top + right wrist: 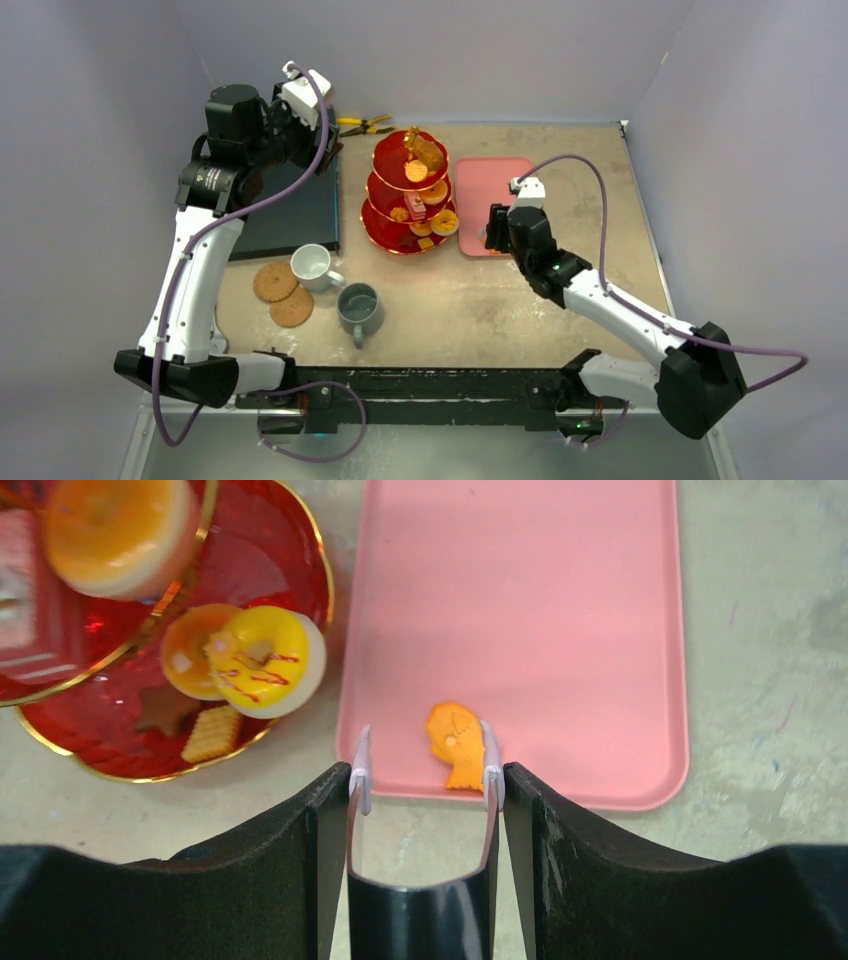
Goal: Serve the afternoon tea
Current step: Pick up the desert from the tray, then place the desert on the desert table, then place the clamp on the tray.
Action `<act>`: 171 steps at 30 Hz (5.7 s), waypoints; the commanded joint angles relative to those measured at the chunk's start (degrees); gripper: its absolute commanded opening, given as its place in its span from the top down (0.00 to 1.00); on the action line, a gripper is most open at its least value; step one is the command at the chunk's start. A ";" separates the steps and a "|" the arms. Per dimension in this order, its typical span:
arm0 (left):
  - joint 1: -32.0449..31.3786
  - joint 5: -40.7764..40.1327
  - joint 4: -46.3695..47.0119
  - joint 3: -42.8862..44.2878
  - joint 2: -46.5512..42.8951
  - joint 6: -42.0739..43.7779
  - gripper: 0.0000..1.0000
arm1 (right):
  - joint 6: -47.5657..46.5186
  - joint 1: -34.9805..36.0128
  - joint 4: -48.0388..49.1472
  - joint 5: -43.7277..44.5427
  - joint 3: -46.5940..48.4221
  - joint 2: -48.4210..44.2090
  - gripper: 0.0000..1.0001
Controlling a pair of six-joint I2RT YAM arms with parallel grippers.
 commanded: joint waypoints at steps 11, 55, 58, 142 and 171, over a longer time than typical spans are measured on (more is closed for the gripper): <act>0.52 0.96 1.27 1.70 -0.85 -0.84 0.34 | 5.86 -0.49 16.04 4.85 -4.82 8.75 0.41; 0.50 0.95 0.86 2.83 -0.02 -0.08 0.34 | 11.45 12.79 13.90 3.65 0.50 7.82 0.71; 0.52 0.87 0.73 2.99 -0.01 0.01 0.34 | 12.67 15.53 13.97 5.24 1.53 8.64 0.72; 0.52 -0.59 0.81 0.12 -1.32 -0.32 0.34 | 16.41 -27.00 -14.12 -32.59 40.05 46.43 0.63; 0.57 -2.08 -2.08 1.05 -1.85 0.14 0.33 | 11.20 -21.76 -17.05 -9.67 39.68 31.08 0.07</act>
